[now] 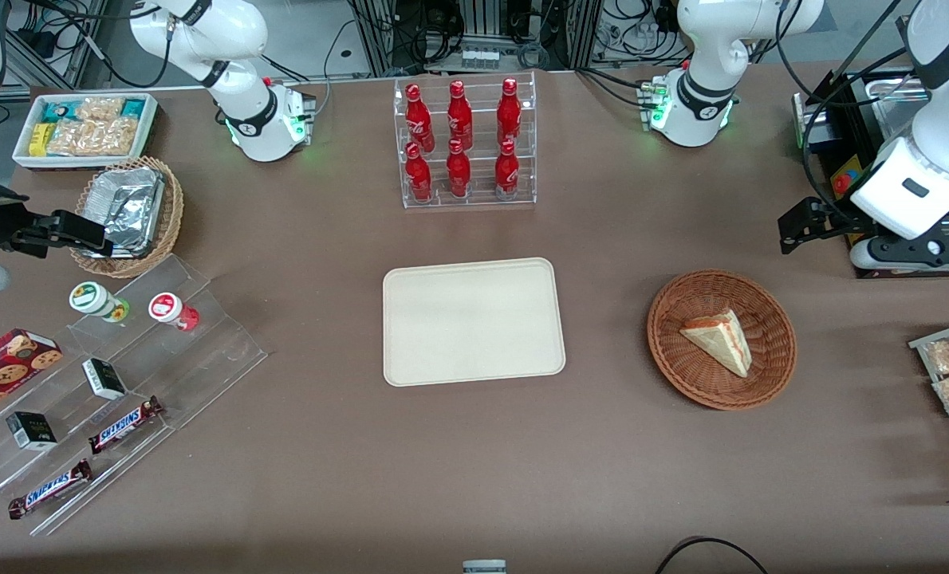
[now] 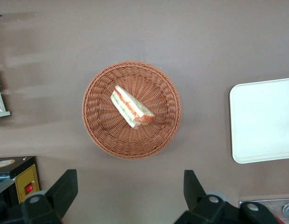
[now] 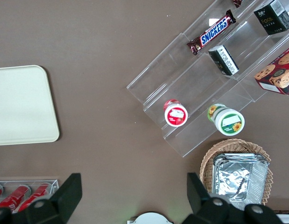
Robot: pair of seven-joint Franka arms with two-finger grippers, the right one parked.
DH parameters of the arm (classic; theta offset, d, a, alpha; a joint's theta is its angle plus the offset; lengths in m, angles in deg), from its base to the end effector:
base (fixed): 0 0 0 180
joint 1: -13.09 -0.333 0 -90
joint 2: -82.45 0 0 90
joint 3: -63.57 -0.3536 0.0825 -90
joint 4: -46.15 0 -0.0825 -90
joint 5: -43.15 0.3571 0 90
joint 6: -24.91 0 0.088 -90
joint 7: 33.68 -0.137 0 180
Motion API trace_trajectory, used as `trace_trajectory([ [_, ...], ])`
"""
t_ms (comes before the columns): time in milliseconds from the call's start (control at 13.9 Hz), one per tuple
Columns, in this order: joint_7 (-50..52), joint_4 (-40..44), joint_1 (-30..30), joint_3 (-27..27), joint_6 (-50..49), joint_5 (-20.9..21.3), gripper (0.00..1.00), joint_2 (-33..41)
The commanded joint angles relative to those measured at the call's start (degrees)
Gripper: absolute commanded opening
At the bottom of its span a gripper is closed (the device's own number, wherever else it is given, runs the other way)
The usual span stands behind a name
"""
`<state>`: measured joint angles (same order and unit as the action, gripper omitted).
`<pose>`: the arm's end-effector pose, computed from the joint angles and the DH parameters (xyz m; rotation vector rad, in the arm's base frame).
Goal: Place sandwich from basket to tray
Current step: 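Move the open left gripper over the sandwich in the wicker basket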
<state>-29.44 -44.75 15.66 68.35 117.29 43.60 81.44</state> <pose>0.5332 -0.0673 0.6194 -3.1349 0.0855 -0.0139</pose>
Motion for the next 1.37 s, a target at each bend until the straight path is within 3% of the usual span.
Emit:
trace_trajectory([
  [0,-0.63,1.34,0.51,-0.48,-1.06,0.42,1.0,-0.4],
  [288,-0.01,0.55,-0.02,-0.57,-0.97,0.6,1.0,-1.63],
  [648,6.11,-8.49,-0.11,-1.97,6.92,2.35,1.0,-1.99],
  [1080,27.64,-24.39,0.24,-1.89,26.59,2.35,1.0,-1.81],
  [1296,32.58,-32.91,0.16,-1.89,38.8,2.27,1.0,-2.07],
])
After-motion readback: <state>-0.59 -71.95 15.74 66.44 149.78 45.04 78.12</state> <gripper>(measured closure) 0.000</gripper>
